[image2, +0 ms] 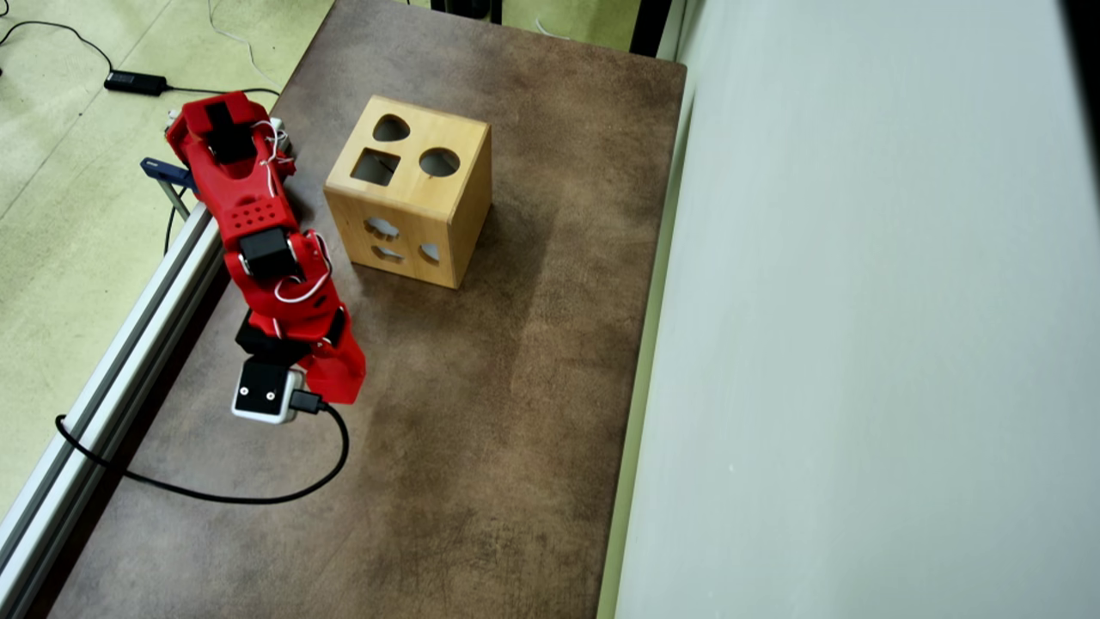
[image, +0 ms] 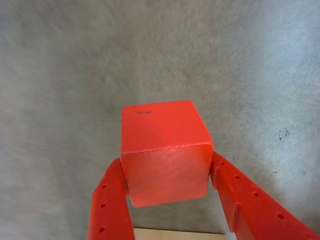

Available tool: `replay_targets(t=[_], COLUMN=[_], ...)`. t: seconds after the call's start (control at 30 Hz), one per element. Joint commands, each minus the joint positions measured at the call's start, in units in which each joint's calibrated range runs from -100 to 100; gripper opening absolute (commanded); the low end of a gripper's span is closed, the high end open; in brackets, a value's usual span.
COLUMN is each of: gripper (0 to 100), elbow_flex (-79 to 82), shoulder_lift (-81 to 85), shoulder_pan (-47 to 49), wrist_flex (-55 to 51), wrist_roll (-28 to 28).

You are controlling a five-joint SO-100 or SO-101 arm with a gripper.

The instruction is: Pick and place the red cube on the square hole

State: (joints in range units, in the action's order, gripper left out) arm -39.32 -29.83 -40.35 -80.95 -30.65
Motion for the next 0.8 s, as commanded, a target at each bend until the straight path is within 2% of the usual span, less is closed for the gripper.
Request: replay_targets(t=[0.0, 0.2, 0.47, 0.77], gripper=[2, 2, 2, 2], elbow_flex=[-2.00, -2.00, -2.72, -2.09], shoulder_lift=[10.59, 19.09, 28.68, 37.77], shoulder_pan=[-0.44, -0.36, 0.46, 2.02], wrist_flex=[-0.39, -1.84, -14.38, -15.19], wrist_roll=[3.03, 6.59, 9.47, 13.43])
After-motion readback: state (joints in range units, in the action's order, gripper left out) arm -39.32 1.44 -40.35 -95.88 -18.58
